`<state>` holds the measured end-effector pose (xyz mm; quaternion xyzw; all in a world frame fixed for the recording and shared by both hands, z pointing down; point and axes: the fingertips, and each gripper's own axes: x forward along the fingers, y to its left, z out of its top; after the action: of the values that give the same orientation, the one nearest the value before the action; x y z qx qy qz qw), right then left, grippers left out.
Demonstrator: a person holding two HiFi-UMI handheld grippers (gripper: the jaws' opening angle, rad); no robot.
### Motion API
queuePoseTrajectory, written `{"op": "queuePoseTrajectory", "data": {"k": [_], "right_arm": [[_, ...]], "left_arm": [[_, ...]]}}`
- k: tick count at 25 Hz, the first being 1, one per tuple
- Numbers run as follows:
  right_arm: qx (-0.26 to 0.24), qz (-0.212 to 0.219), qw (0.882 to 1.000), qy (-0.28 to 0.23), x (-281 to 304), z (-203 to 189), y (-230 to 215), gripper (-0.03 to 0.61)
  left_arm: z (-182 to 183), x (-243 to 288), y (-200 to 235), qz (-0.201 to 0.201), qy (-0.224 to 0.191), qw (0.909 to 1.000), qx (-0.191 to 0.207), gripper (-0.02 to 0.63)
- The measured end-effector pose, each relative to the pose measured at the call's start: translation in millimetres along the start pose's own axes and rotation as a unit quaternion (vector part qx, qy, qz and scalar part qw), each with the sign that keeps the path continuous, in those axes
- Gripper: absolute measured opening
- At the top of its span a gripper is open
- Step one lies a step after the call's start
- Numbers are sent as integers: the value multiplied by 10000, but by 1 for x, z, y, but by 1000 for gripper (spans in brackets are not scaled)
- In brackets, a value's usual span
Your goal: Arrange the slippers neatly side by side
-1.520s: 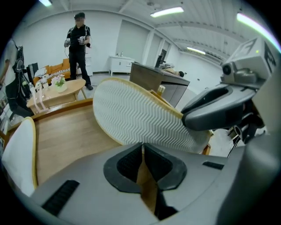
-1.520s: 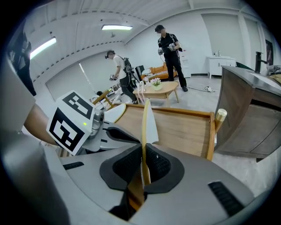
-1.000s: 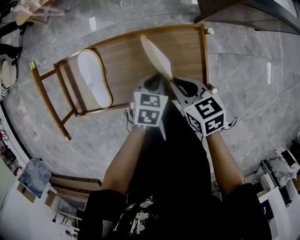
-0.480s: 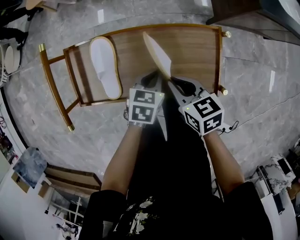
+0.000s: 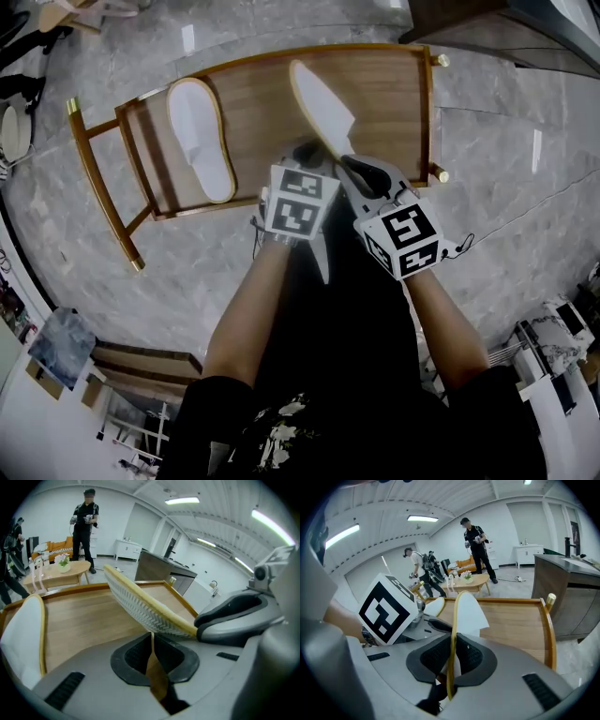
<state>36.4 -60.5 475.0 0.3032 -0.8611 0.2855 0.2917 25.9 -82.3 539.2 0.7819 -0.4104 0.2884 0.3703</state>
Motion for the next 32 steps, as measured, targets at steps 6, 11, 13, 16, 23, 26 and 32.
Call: {"op": "queuePoseTrajectory", "data": {"k": [6,11,13,16,23,26,32], "right_arm": [[158,-125,9998,-41,-3,-8,-12,26],[227,-66,9997,-52,2,-11,-5,26],[215,-28,9997,-56,4,-12,-3,26],[70,-38,9999,-65,8,-12,0,28],[-96,12,9999,-91,16,-14,6,31],[-99,7,9999,-53,20,-17,9,31],[-19,-55,9999,-89,29,-19,10,30]], "left_arm": [[-3,0,-12,-145,48,9998,136,12],[-4,-28,9,39,-172,9995,-245,12],[0,-39,11,-2,-333,9988,-349,12],[16,-50,8,31,-644,9979,-120,12],[31,-57,6,5,-836,9964,-106,12],[31,-59,8,-86,-873,9956,-339,15],[19,-48,19,-94,-627,9966,-526,96]]}}
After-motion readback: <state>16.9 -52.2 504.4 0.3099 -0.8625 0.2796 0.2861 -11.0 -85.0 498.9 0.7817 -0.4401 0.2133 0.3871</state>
